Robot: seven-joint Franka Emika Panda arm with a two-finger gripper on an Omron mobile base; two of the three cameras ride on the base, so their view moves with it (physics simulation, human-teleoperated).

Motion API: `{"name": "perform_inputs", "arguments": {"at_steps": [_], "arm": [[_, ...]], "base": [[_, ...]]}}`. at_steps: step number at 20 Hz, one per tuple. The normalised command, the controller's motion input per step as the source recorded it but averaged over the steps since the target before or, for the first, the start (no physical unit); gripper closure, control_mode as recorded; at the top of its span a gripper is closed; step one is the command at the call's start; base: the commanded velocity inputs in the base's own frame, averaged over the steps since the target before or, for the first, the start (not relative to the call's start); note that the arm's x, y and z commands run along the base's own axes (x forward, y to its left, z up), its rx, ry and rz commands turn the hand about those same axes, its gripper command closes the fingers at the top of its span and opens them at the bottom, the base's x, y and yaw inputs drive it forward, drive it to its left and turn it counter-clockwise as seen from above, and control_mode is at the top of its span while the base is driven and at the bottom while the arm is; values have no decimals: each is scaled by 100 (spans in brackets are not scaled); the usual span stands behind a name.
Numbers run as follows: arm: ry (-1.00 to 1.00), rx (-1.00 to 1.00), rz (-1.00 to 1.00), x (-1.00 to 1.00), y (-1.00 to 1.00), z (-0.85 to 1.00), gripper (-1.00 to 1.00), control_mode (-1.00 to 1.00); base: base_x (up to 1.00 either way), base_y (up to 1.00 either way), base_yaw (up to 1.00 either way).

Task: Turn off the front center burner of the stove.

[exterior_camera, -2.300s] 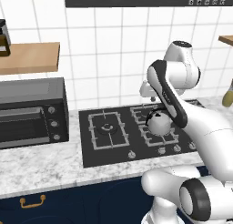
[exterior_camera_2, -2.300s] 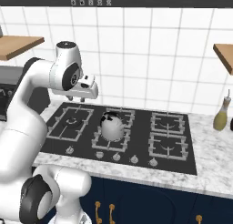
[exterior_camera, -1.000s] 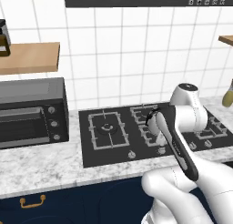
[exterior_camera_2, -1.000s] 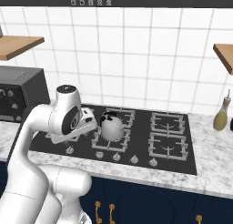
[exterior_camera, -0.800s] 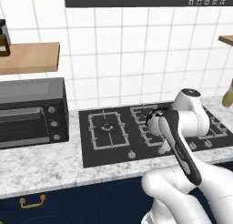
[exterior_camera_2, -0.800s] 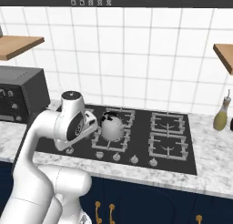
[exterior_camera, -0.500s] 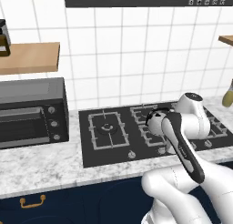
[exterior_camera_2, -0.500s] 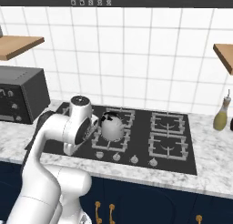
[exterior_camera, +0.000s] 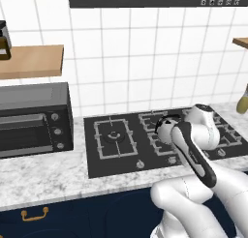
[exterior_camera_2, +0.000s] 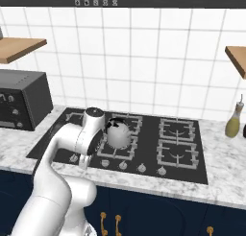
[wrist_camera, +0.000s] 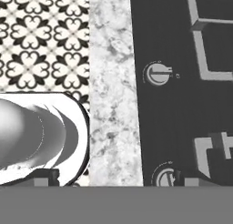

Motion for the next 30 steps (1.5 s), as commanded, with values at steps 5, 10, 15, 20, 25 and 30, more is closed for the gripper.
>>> {"name": "perform_inputs", "arguments": {"at_steps": [5, 10, 15, 20, 25, 30], "arm": [[-3, 0, 26, 0, -29, -12, -100, -100], [-1, 0, 21, 3, -23, -11, -100, -100], [0, 0, 14, 2, -1, -15, -100, -100], [0, -4, 7, 20, 0, -12, -100, -100], [0, -5, 0, 37, 1, -19, -100, -100], [0, -5, 0, 22, 0, -20, -100, -100]], "base": [[0, 0, 0], [0, 0, 0], [0, 0, 0], [0, 0, 0], [0, 0, 0], [0, 0, 0]]}}
